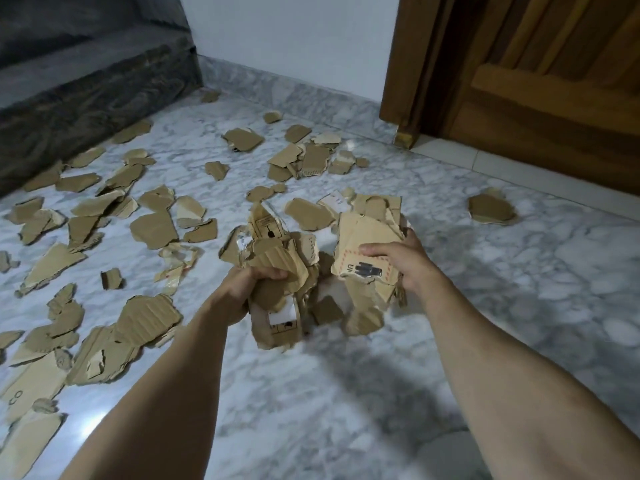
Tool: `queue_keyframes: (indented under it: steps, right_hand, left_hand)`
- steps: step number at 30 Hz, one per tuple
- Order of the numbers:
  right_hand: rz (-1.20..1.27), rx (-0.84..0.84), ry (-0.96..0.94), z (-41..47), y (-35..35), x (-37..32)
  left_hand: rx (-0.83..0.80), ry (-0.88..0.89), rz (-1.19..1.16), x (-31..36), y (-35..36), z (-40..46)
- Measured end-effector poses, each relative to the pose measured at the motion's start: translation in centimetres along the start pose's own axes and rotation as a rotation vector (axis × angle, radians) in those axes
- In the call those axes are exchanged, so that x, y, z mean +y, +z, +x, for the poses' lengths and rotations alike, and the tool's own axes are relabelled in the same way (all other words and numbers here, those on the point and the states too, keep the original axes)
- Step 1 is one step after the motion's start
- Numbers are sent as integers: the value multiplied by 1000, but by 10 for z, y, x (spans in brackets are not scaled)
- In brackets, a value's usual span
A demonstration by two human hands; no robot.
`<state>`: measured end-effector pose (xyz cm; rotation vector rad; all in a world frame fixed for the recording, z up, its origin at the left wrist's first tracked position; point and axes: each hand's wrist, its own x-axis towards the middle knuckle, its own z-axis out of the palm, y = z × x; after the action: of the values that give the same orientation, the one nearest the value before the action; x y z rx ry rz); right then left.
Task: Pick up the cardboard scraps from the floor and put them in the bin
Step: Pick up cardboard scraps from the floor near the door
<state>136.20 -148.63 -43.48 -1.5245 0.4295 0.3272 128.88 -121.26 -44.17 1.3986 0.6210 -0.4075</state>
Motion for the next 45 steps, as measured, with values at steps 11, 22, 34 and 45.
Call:
queue_keyframes:
  steps: [11, 22, 34, 45]
  right_hand:
    - [248, 146, -5, -92, -197, -67]
    - [504, 547, 76, -412, -359, -166]
    - [859, 1052, 3, -812, -321, -114]
    - [1115, 1500, 138, -1095, -210, 103]
  left_hand:
    - [-253, -65, 178, 83, 209, -45]
    - [-742, -236, 469, 178, 416, -306]
    - [-1227, -362, 1128, 81, 480, -617]
    - [-1413, -410, 1242, -192, 363, -853]
